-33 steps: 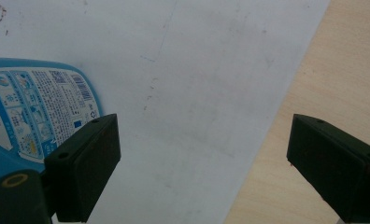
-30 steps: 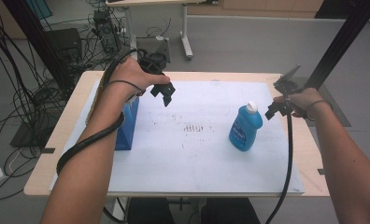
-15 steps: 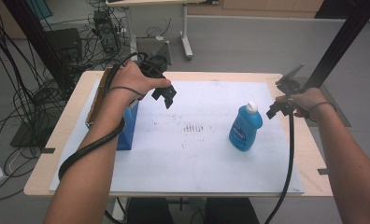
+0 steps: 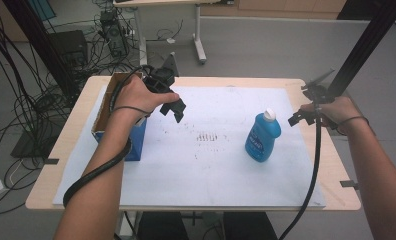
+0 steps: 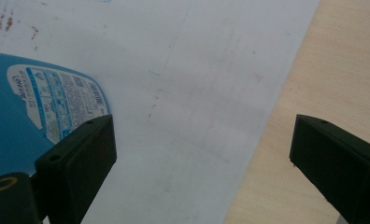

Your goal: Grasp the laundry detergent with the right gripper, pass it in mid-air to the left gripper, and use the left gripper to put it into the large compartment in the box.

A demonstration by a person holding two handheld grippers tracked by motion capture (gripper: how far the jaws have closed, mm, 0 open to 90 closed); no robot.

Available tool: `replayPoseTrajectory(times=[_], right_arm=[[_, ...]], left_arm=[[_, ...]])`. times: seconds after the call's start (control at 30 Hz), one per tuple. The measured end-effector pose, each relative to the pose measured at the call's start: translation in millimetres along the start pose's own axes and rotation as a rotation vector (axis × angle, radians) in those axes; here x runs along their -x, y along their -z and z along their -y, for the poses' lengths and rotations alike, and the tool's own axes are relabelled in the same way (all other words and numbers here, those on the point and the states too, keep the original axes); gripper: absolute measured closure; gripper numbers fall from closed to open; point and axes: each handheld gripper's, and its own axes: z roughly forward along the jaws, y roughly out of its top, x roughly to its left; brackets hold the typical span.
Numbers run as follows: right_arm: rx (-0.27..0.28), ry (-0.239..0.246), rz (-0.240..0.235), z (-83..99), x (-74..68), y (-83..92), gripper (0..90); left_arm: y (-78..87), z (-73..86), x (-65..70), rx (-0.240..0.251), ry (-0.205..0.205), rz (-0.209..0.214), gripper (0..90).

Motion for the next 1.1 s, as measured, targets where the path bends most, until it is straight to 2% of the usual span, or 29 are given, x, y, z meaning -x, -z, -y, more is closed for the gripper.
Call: replayPoseTrajectory(times=[0.13, 0.33, 0.47, 0.67, 0.93, 1.0, 1.1], right_arm=[[0.029, 0.016, 0.003, 5.1, -1.7, 2.7, 7.0], [0.039, 0.041, 0.024, 12.8, -4.5, 0.9, 7.0], [0.06, 0.04, 0.023, 16.9, -3.6, 1.5, 7.0], [0.12, 0.055, 0.018, 25.1, -6.8, 4.3, 6.6], [0.168, 0.06, 0.019, 35.9, -9.5, 4.6, 6.5], [0.173, 0.061, 0.02, 37.8, -9.6, 5.1, 6.5], [0.187, 0.066, 0.023, 41.3, -9.6, 5.6, 6.4]], left_arm=[[-5.4, 4.1, -0.6, 0.008, 0.002, 0.008, 10.2], [-8.4, 6.8, 2.2, 0.026, 0.0, 0.008, 10.1], [-13.6, 8.8, 5.5, 0.036, -0.006, 0.001, 10.1], [-23.2, 14.8, 6.3, 0.052, -0.004, -0.009, 10.4], [-33.7, 22.5, 3.8, 0.079, 0.023, -0.017, 10.2], [-38.8, 25.7, 3.2, 0.08, 0.023, 0.01, 10.2], [-45.6, 28.5, 2.5, 0.087, 0.027, 0.024, 10.2]])
